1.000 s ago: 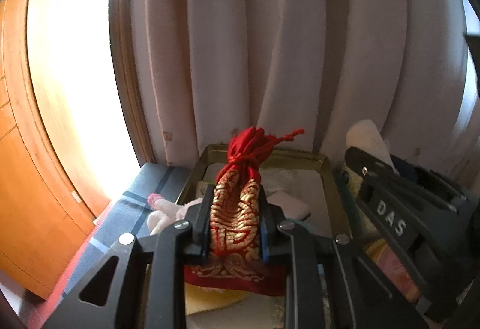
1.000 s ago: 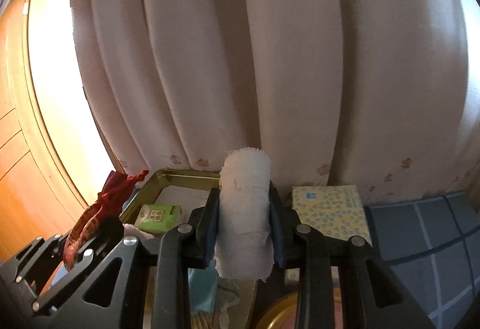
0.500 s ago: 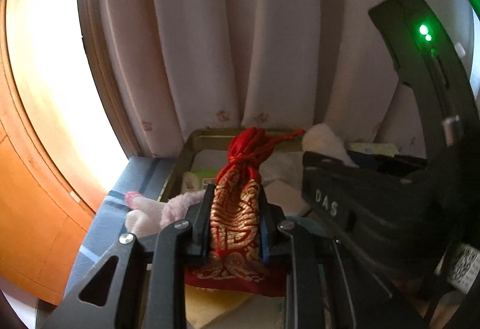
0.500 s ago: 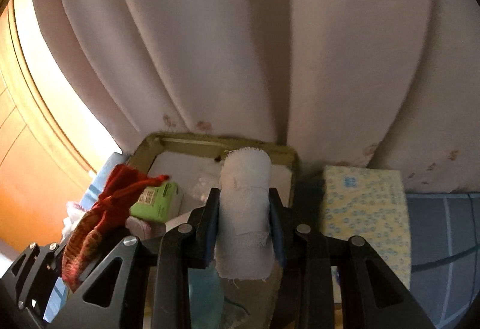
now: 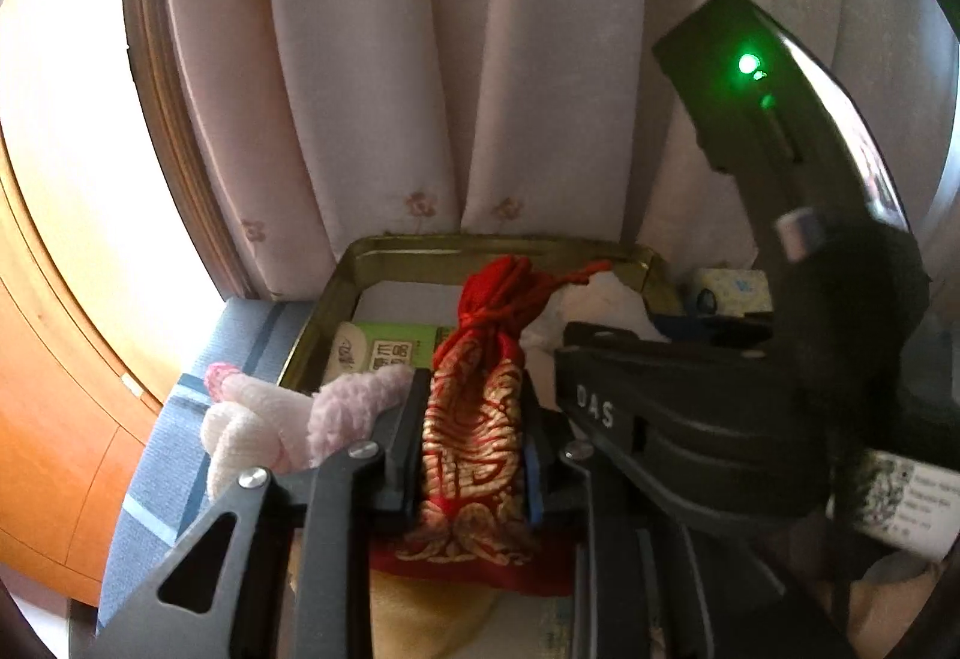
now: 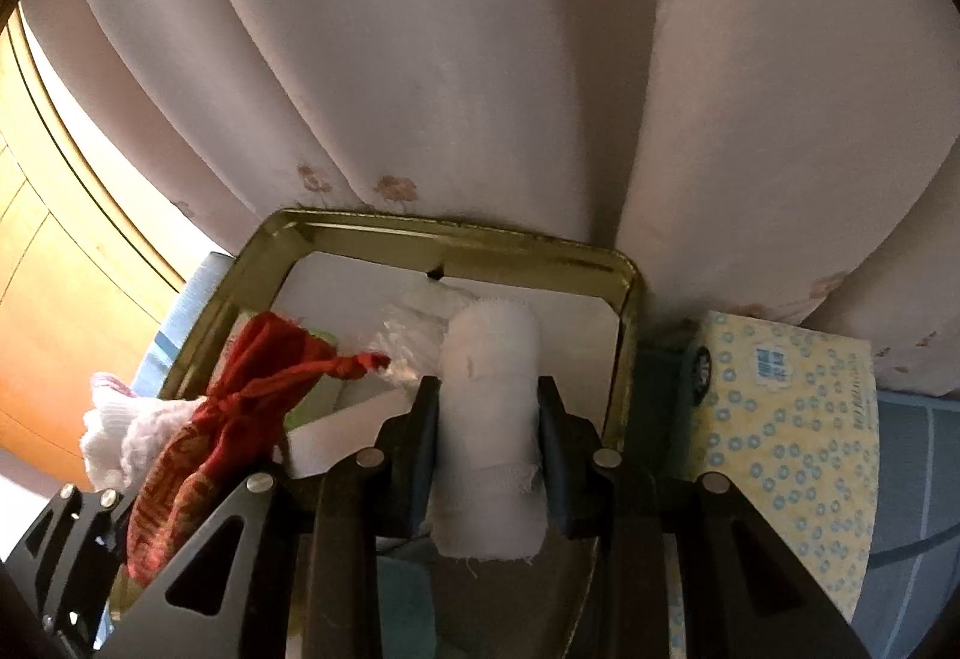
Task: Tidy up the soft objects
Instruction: 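Drop the white roll into the tray with right tool while left tool releases the red pouch, then withdraw both open tools up from the tray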
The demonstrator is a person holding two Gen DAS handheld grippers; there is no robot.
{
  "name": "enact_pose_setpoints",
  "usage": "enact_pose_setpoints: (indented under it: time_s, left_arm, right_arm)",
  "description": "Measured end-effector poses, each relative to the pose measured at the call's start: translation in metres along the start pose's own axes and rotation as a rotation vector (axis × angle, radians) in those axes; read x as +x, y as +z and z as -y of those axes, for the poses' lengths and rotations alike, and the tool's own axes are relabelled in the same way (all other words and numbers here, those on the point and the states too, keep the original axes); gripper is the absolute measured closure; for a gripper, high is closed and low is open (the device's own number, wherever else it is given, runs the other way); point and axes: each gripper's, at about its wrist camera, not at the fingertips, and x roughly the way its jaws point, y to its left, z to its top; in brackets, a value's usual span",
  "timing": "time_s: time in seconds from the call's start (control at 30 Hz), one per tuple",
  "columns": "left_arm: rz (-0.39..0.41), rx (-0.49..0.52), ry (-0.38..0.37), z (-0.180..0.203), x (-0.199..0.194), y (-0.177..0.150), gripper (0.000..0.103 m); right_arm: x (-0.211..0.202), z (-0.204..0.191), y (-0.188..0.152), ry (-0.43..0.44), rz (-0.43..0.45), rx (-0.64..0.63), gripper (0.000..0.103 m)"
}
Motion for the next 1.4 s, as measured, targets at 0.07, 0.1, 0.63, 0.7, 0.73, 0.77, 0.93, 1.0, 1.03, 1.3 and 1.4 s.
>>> enact_pose_setpoints:
  time_s: [0.07, 0.1, 0.63, 0.7, 0.73, 0.77, 0.93, 1.0, 1.03, 1.3, 1.4]
  left_arm:
    - [-0.002, 0.004, 0.003, -0.001, 0.002, 0.001, 0.079]
    - [-0.004, 0.007, 0.008, 0.000, 0.002, 0.000, 0.079]
    - [-0.033, 0.037, 0.056, 0.007, 0.002, 0.005, 0.057]
    - [-0.012, 0.060, 0.088, 0.011, -0.006, 0.006, 0.052]
    - [0.000, 0.063, 0.096, 0.012, -0.010, 0.007, 0.046]
    - [0.008, 0.063, 0.093, 0.011, -0.014, 0.007, 0.026]
    - [0.102, 0.035, 0.024, 0.011, -0.040, 0.002, 0.001]
    - [0.109, 0.035, 0.009, 0.010, -0.045, -0.001, 0.001]
    - [0.112, 0.028, 0.002, 0.008, -0.047, -0.002, 0.001]
    - [0.158, 0.024, -0.015, 0.003, -0.059, -0.014, 0.001]
    - [0.147, 0.020, -0.006, 0.003, -0.056, -0.016, 0.001]
  right_arm:
    - [0.003, -0.001, 0.000, -0.003, -0.006, -0.002, 0.070]
    - [0.003, -0.003, 0.001, -0.010, -0.007, -0.018, 0.070]
    - [0.030, -0.015, 0.008, -0.016, -0.073, -0.032, 0.069]
    - [0.024, -0.009, 0.011, 0.021, -0.071, 0.002, 0.069]
    - [0.021, -0.007, 0.011, 0.044, -0.062, 0.009, 0.069]
    - [0.019, -0.005, 0.012, 0.063, -0.052, 0.014, 0.064]
    - [-0.009, -0.002, 0.006, 0.141, 0.049, 0.046, 0.030]
    - [-0.017, -0.007, 0.003, 0.146, 0.065, 0.045, 0.030]
    - [-0.021, -0.009, 0.002, 0.154, 0.072, 0.044, 0.030]
    - [-0.049, -0.011, -0.020, 0.166, 0.166, 0.059, 0.030]
    - [-0.050, -0.014, -0.026, 0.149, 0.174, 0.037, 0.030]
